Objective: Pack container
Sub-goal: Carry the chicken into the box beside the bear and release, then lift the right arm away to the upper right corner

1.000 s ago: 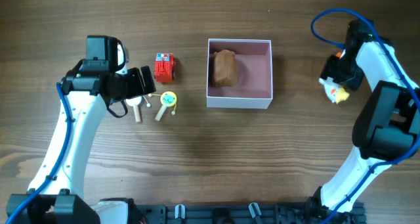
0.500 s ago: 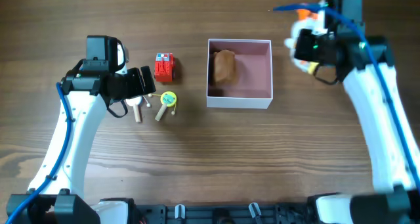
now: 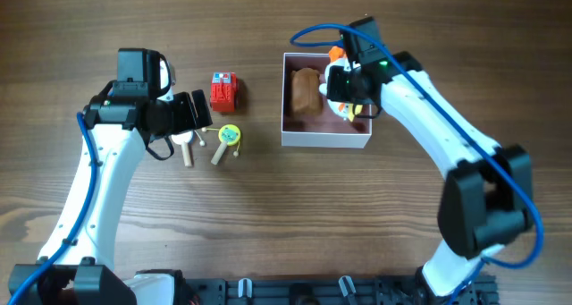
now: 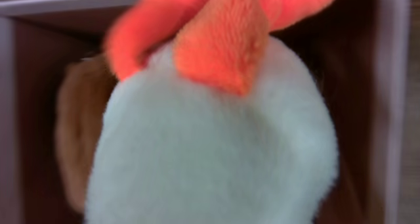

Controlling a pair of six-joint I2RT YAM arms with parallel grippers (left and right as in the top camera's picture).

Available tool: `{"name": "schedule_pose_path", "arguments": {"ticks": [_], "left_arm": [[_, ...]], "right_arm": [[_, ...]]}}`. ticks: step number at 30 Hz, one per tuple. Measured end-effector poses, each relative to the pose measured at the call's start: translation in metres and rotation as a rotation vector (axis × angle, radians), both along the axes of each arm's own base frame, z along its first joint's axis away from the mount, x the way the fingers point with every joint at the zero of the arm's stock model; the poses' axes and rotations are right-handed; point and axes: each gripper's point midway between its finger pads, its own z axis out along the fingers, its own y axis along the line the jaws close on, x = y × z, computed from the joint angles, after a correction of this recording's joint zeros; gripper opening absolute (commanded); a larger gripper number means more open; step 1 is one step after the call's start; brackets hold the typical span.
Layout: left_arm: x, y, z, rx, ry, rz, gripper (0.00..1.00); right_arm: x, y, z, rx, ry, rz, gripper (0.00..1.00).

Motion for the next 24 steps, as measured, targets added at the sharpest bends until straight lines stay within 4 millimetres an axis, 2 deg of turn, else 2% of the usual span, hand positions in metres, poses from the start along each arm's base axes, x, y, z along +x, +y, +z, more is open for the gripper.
{"name": "schedule_pose_path", "arguments": {"ticks": [1, 3, 4, 5, 8, 10, 12, 14, 16, 17, 18, 19, 20, 22, 24], "left_arm": [[0.000, 0.000, 0.000, 0.000, -0.001, 0.000, 1.00], [0.000, 0.000, 0.000, 0.000, 0.000, 0.000, 1.00], [0.000, 0.000, 0.000, 0.000, 0.000, 0.000, 1.00], [0.000, 0.000, 0.000, 0.000, -0.001, 0.000, 1.00], [0.000, 0.000, 0.000, 0.000, 0.000, 0.000, 1.00], [0.000, 0.000, 0.000, 0.000, -0.001, 0.000, 1.00], [0.000, 0.000, 0.000, 0.000, -0.001, 0.000, 1.00], [0.000, 0.000, 0.000, 0.000, -0.001, 0.000, 1.00], [0.000, 0.000, 0.000, 0.000, -0.001, 0.000, 1.00], [0.000, 0.000, 0.000, 0.000, -0.001, 0.000, 1.00], [0.000, 0.000, 0.000, 0.000, -0.001, 0.000, 1.00], [0.000, 0.000, 0.000, 0.000, -0.001, 0.000, 1.00], [0.000, 0.000, 0.000, 0.000, -0.001, 0.000, 1.00], [0.000, 0.000, 0.000, 0.000, -0.001, 0.000, 1.00], [0.000, 0.000, 0.000, 0.000, -0.001, 0.000, 1.00]], "right_arm": [[0.001, 0.000, -0.011, -0.007, 0.017, 0.002, 0.44], [-0.001, 0.000, -0.022, -0.018, 0.040, 0.007, 0.53], [-0.001, -0.001, -0.023, -0.027, 0.040, 0.024, 0.57], [-0.002, -0.002, -0.023, -0.035, 0.043, 0.030, 0.73], [-0.002, -0.006, -0.013, -0.073, 0.049, 0.055, 0.83], [0.003, -0.006, 0.004, -0.085, 0.024, 0.072, 0.86], [0.008, -0.006, 0.036, -0.086, -0.031, 0.092, 0.93], [0.012, -0.009, 0.083, -0.071, -0.126, 0.098, 1.00], [0.011, -0.020, 0.124, -0.053, -0.213, 0.083, 0.99], [0.007, -0.030, 0.144, -0.048, -0.249, 0.068, 0.99], [0.005, -0.036, 0.154, -0.044, -0.266, 0.055, 1.00], [-0.002, -0.065, 0.187, -0.038, -0.326, -0.008, 1.00], [-0.006, -0.083, 0.196, -0.042, -0.336, -0.048, 1.00], [-0.011, -0.121, 0.202, -0.052, -0.326, -0.135, 0.99], [-0.013, -0.167, 0.197, -0.060, -0.297, -0.242, 1.00]]}}
